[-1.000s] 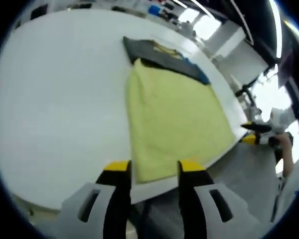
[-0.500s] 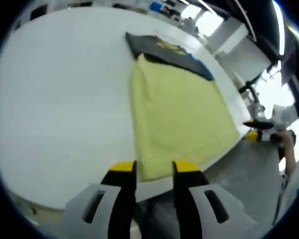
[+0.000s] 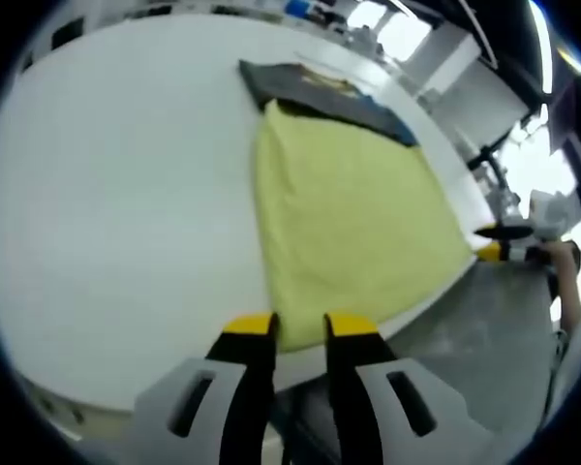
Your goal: Fold the garment on the visible template until the final outline fits inside the template.
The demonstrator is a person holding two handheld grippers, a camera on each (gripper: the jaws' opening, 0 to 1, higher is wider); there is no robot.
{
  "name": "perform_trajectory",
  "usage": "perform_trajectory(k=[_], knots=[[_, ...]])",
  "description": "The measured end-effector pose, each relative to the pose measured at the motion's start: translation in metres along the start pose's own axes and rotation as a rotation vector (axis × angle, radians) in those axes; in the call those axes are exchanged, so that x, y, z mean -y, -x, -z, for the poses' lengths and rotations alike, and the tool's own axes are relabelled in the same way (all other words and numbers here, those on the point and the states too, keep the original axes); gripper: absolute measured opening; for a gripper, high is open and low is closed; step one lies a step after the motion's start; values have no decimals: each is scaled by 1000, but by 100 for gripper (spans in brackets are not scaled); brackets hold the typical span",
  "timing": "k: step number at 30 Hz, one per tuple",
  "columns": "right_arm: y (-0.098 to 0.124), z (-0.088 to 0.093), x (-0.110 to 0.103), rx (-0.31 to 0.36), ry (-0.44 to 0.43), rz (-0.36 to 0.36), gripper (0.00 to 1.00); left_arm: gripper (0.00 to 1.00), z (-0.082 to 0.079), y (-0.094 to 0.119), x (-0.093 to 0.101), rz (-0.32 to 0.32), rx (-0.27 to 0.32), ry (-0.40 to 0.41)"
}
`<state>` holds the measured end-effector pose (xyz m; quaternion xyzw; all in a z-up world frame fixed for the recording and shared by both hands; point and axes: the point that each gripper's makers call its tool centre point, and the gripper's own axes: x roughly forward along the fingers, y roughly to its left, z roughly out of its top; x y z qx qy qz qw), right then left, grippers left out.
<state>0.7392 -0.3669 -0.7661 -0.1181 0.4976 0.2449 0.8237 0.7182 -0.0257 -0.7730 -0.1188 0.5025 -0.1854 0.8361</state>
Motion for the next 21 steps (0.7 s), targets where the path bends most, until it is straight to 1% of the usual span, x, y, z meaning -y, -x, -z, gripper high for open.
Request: perform_trajectory(k=[3,6,10,15,21], knots=[[-3,6,2,-31,-7,14,34,16,0,0,-1,-7,-4,-10],[-5,14,3,-71,-3,22,32,15,1,0,-2,-9,-5,-16],[-6,16,4,-81,-4,27,30,15,1,1,-2,-10,-8,-21],[-6,13,5,-66,-29,21,26,13,1,1,-3,-17,-11,-31],[-9,18,2,-89,-23,11,25,14,2,2,-3,-15,-11,-29]])
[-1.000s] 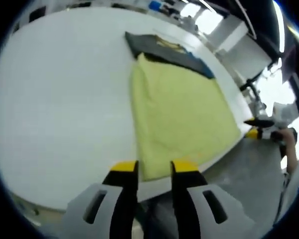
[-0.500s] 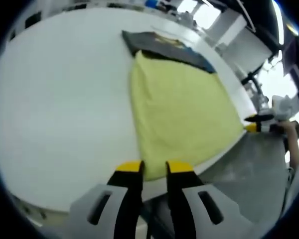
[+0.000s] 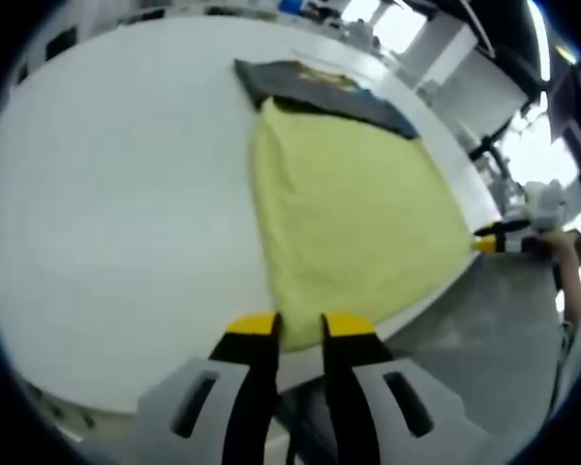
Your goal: Fold the garment on the visible template until the final outline fits inside the template.
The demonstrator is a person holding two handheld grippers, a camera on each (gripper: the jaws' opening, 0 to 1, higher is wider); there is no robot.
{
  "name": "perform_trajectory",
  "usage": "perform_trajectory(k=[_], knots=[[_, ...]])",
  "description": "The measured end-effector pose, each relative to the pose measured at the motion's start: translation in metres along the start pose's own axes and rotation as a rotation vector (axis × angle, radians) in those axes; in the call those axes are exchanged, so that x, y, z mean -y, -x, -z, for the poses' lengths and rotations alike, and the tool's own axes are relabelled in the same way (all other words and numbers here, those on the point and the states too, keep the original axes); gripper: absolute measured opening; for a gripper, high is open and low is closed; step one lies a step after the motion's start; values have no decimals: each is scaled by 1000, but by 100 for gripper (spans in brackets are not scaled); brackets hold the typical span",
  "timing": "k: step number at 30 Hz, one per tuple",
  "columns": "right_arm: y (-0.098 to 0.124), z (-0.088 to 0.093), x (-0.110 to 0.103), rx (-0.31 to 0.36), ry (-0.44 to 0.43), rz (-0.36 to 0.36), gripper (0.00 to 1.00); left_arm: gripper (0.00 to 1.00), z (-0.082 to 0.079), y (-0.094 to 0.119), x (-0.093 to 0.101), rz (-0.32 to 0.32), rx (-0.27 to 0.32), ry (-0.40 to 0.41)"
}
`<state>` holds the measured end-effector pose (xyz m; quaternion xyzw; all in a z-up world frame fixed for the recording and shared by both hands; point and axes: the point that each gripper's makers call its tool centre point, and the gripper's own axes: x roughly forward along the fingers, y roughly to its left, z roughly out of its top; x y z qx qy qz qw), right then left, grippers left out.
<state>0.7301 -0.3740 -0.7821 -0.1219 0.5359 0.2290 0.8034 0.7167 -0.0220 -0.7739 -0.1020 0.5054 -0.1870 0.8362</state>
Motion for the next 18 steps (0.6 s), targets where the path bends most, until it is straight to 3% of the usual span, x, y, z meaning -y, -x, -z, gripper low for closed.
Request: perform_trajectory(k=[18], knots=[[-1,3,3,-14,-39,4,17,11,2,0,0,-8,-23,-21]])
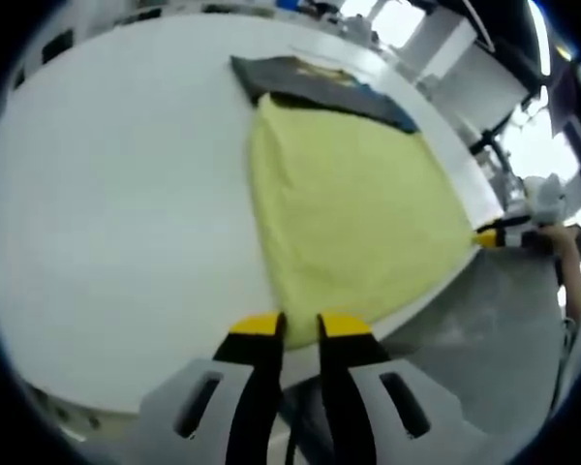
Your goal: Fold the garment on the visible template until the final outline fits inside the template.
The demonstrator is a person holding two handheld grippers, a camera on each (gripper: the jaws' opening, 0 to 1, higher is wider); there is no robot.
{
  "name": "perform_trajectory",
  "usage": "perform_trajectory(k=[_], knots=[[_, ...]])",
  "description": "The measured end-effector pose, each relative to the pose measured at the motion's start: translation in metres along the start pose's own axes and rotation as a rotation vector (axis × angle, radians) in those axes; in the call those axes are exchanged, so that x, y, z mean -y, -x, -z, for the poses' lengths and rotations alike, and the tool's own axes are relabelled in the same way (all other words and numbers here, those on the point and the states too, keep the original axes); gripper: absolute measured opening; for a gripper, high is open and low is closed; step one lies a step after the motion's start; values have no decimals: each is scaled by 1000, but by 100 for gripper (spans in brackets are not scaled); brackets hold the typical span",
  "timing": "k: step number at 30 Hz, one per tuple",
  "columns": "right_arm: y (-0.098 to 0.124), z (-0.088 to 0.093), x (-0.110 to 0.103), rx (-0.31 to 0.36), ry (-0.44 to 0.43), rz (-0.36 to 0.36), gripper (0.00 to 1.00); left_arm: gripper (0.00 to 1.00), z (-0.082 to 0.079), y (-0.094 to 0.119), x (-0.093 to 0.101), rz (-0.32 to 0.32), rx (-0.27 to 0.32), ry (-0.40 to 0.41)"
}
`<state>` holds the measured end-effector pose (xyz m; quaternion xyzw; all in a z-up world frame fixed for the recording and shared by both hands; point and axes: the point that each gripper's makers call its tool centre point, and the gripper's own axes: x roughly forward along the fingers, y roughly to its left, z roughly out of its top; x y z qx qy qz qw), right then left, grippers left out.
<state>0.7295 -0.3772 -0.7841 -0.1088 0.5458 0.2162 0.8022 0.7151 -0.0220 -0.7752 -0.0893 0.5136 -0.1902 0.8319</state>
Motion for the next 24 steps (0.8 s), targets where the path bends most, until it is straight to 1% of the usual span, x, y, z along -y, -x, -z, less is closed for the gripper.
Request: perform_trajectory(k=[9,13,16,24], knots=[[-1,0,0,0,-20,0,11,7,1,-1,-1,-10,-15,-16],[-1,-1,1,2,-31,-4,11,5,1,-2,-1,-15,-18,-27],[-2,-1,0,5,-15,-11,10,3,1,-2,-2,-18,-20,-31],[-3,-1,-4,4,-18,-32,6,1,1,-3,-3,-24,-26,-36]])
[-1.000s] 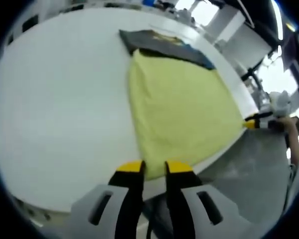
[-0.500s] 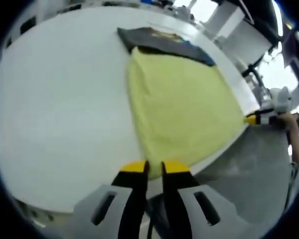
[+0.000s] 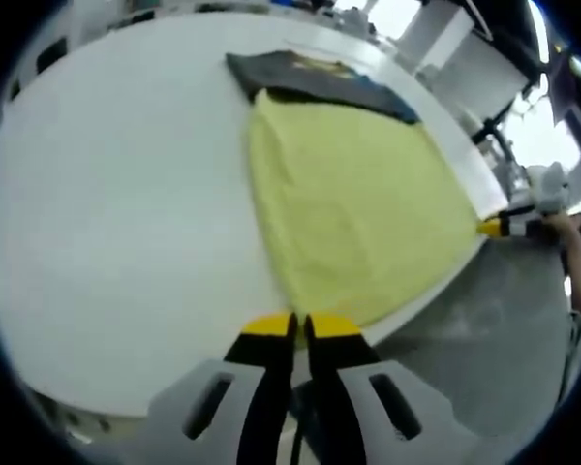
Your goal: Fold the garment on the visible template until the final outline fits inside the template.
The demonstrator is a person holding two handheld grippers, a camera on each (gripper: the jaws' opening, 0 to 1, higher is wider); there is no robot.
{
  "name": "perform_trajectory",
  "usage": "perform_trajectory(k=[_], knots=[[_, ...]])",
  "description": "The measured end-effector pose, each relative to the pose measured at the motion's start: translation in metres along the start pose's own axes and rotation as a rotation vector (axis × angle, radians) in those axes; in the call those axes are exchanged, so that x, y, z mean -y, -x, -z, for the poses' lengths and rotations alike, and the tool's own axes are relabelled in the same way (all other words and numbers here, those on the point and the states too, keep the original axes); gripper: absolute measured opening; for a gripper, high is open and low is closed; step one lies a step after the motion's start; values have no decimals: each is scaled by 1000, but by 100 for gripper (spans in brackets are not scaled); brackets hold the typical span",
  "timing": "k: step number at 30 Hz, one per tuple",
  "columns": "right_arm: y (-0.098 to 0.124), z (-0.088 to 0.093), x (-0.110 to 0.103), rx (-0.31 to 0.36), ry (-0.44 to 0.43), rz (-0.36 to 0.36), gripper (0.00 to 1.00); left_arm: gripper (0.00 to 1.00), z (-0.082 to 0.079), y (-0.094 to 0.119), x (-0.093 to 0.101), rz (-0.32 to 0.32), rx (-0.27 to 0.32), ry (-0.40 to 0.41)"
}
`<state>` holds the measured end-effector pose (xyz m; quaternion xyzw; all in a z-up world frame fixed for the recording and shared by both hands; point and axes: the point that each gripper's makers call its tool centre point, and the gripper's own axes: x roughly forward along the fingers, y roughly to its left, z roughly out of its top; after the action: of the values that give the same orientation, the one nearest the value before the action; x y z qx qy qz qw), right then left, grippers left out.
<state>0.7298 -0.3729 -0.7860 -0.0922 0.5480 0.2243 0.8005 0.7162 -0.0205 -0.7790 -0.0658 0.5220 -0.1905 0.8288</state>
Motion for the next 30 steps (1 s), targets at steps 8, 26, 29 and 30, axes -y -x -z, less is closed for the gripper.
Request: perform_trajectory(k=[8,26,29,30], knots=[[0,0,-2,1,21,-2,4,0,1,0,1,-5,7,-17],[0,0,-4,7,87,-1,3,0,2,0,2,-8,16,-43],[-1,0,-4,6,97,3,3,0,1,0,2,-12,3,-66],[-1,0,-4,7,99,4,3,0,1,0,2,-14,1,-66]])
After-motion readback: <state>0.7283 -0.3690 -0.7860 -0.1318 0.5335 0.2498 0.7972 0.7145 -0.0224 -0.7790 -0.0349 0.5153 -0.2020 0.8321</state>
